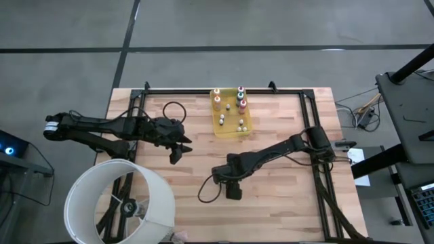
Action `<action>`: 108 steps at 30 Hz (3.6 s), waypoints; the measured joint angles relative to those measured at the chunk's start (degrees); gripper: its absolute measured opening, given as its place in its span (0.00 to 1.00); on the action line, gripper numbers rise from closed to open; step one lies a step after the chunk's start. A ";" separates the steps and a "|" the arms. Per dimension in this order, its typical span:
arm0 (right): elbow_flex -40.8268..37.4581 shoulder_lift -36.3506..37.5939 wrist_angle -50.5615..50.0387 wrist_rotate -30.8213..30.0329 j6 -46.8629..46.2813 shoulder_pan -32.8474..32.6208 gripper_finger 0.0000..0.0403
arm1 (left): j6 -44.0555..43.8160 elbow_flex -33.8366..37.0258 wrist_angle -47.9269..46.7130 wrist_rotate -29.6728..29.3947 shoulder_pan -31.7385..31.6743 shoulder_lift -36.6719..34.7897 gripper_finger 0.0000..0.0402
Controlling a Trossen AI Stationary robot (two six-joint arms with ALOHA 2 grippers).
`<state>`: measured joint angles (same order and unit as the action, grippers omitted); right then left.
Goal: Pick & Place food coloring
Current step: Put the right small dark green food coloring bottle into the yellow bin
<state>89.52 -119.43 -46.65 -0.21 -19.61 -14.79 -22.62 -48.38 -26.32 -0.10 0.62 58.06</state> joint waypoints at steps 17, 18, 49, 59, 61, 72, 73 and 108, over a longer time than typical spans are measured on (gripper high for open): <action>-1.05 -0.31 1.37 0.02 1.17 0.04 0.49 | -0.50 0.00 0.20 0.00 0.00 0.00 0.40; -1.05 -0.31 1.47 0.02 1.15 0.04 0.49 | -0.52 0.00 0.21 0.00 0.00 0.00 0.40; -1.58 -0.41 1.67 0.84 2.70 0.07 0.16 | -0.58 0.00 0.06 0.02 0.00 0.00 0.40; 2.39 3.76 -8.10 1.42 0.38 0.60 0.17 | -0.56 0.00 0.18 0.03 -0.02 0.00 0.40; 3.16 5.36 -9.60 1.18 -1.23 1.22 0.17 | -0.56 0.00 0.25 0.02 -0.02 0.00 0.40; 3.80 15.30 -10.55 1.77 -5.64 14.42 0.16 | -0.65 0.00 1.02 0.02 -0.02 0.00 0.40; 3.89 15.45 -10.58 2.39 -5.44 16.18 0.16 | -1.00 0.00 1.02 0.02 -0.02 0.00 0.40; 5.07 0.64 -4.37 3.00 9.33 34.85 0.16 | -1.64 0.00 1.02 -2.90 -0.04 0.02 0.40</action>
<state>94.59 -118.79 -51.02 2.79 -10.28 20.06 -24.25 -48.38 -25.30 -3.00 0.58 58.08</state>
